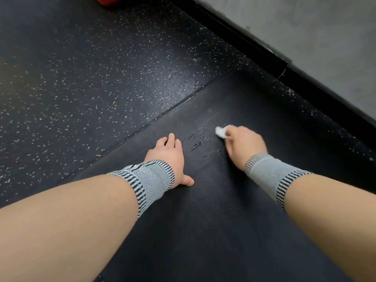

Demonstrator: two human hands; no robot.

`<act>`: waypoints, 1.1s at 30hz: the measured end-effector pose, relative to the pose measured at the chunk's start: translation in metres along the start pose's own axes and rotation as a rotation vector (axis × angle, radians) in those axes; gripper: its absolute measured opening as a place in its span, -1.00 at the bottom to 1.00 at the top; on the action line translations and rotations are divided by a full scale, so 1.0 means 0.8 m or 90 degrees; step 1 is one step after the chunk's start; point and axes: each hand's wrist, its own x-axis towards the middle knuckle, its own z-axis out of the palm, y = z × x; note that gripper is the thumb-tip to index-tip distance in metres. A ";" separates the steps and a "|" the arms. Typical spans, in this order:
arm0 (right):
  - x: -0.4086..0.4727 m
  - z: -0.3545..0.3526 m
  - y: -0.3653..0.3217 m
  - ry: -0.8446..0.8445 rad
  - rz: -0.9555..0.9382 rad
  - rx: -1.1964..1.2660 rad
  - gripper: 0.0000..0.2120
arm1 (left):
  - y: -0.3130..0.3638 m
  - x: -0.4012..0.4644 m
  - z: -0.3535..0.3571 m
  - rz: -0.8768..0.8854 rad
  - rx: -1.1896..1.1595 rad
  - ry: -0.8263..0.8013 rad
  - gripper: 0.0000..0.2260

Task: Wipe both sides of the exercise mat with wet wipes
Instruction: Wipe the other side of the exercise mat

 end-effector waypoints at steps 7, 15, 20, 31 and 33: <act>0.038 -0.016 0.028 0.045 0.168 0.005 -0.76 | -0.002 0.001 0.002 0.009 0.005 -0.001 0.14; 0.027 -0.005 -0.021 -0.030 -0.167 -0.044 -0.77 | -0.003 0.000 0.003 0.015 -0.006 0.007 0.13; 0.063 -0.012 0.004 0.050 0.175 0.009 -0.78 | -0.004 0.002 0.003 0.016 -0.001 0.002 0.12; 0.086 -0.009 -0.016 0.051 0.124 -0.004 -0.78 | -0.005 0.002 0.005 0.025 -0.013 0.010 0.13; 0.077 -0.001 -0.041 0.041 0.021 0.002 -0.77 | -0.005 0.002 0.007 0.025 -0.018 0.015 0.13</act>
